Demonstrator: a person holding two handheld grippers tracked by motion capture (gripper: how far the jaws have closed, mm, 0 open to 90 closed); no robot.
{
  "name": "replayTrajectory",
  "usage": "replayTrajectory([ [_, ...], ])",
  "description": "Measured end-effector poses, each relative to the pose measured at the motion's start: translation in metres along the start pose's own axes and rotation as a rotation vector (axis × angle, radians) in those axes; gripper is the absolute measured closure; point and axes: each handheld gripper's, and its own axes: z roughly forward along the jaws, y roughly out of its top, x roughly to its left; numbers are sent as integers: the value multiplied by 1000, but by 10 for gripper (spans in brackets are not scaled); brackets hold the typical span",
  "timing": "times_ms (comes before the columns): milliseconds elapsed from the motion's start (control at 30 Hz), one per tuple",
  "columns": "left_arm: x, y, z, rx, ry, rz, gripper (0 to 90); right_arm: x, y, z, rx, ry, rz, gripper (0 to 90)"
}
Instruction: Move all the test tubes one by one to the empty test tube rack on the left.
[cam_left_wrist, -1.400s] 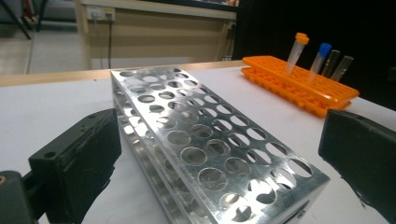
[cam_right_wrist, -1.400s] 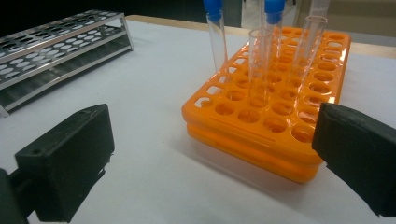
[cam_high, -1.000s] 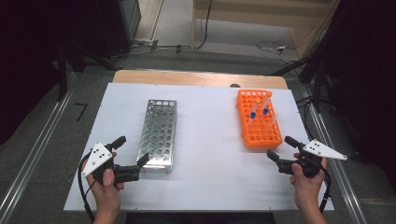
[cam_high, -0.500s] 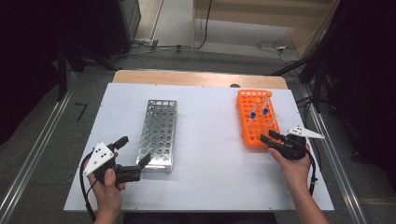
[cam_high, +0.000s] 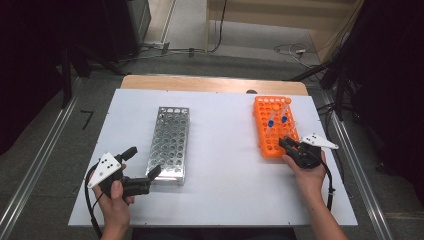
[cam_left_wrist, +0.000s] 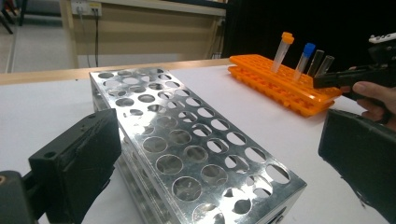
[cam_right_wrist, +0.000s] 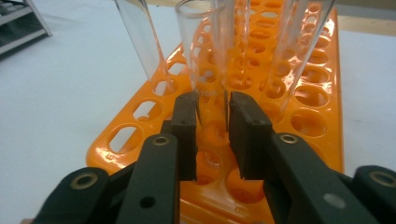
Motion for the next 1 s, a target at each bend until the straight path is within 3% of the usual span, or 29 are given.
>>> replayTrajectory([
  [333,-6,7,-1,9,-17,32,0,-4,7,-5,-28,21,20,741],
  [467,-11,15,0,-1,-52,27,0,-4,16,-15,-49,16,16,741],
  [567,-15,19,3,4,-77,46,0,-1,22,-23,-63,50,19,741],
  [600,-20,23,7,9,-109,58,0,2,24,-26,-63,60,17,742],
  [667,-25,28,11,15,-129,76,0,7,28,-30,-73,86,3,741],
  [800,-31,35,20,15,-159,79,0,19,32,-35,-69,146,-7,741],
  [933,-39,44,38,51,-248,78,1,34,34,-34,-44,195,-33,742],
  [1000,-40,45,42,63,-260,79,1,42,35,-33,-32,221,-45,741],
])
